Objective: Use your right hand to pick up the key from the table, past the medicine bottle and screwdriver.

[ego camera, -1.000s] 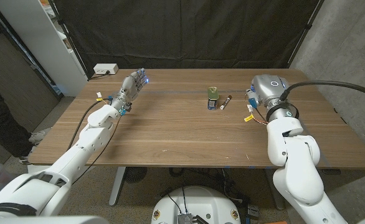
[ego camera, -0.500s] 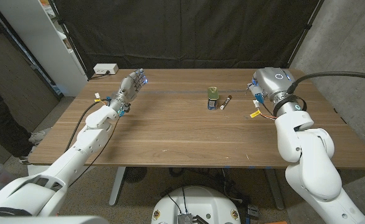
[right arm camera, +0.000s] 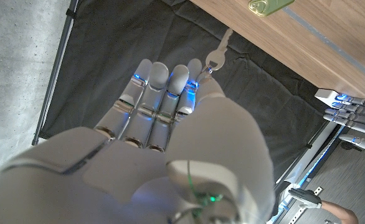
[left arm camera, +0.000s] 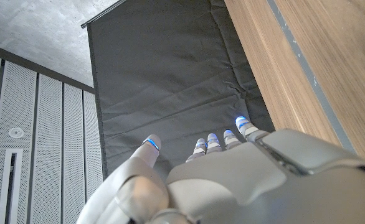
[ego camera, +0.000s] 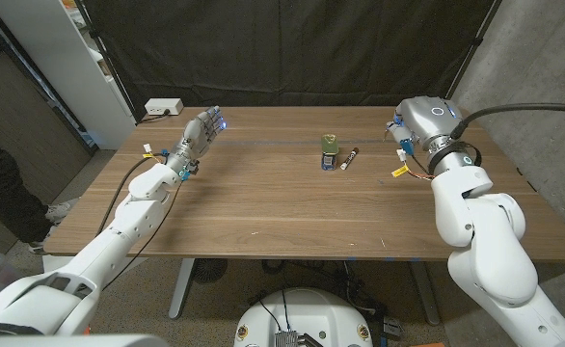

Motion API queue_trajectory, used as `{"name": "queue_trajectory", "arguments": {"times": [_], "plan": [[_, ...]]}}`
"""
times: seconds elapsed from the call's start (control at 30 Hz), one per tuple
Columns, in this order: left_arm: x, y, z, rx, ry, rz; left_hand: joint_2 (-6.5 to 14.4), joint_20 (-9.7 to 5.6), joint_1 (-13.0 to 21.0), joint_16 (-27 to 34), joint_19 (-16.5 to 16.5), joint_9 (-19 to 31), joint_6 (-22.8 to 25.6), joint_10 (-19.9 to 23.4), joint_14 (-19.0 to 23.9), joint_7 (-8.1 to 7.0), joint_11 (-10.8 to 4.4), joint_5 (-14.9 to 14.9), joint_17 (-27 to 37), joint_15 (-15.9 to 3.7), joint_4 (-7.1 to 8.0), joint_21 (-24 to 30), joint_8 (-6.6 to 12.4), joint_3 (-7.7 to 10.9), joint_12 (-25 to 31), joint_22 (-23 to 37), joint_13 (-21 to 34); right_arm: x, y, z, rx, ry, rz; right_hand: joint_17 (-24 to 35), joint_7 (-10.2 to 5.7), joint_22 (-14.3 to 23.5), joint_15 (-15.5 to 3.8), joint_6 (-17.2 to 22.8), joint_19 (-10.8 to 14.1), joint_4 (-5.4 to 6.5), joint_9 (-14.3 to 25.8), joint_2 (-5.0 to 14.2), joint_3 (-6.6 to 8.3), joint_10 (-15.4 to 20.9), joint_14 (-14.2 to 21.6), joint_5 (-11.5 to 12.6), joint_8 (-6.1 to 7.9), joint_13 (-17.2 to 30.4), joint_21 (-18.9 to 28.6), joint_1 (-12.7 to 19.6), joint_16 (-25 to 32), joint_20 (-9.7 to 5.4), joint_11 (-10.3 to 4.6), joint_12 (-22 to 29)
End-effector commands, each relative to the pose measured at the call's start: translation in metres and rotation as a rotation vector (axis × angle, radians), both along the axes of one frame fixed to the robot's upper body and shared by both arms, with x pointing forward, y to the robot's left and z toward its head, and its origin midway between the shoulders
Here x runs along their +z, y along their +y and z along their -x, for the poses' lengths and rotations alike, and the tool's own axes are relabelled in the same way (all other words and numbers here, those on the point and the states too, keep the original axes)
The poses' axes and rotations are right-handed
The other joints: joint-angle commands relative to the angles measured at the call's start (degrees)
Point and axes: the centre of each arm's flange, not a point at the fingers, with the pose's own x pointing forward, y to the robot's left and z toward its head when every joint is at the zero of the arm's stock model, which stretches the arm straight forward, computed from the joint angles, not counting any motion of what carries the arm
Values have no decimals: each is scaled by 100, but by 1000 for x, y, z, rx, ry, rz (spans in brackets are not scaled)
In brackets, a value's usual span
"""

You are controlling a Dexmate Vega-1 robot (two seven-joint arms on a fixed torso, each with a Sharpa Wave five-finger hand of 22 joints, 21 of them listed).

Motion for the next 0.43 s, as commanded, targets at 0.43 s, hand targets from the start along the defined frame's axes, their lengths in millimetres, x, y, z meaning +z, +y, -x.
{"name": "queue_trajectory", "arguments": {"times": [0.43], "plan": [[-7, 9, 5, 7, 26, -20, 58, 16, -64, 20, -37, 17, -35, -65, -187, -10, 12, 37, 12, 15, 9, -3, 19, -13, 8, 29, 6, 3, -1, -11, -2, -18, 6, -3, -260, 5, -701, 274, -61, -74, 1, -31, 109, 104, 94, 63, 25, -18, 90, -60, -74, -27, -162, 27]]}}
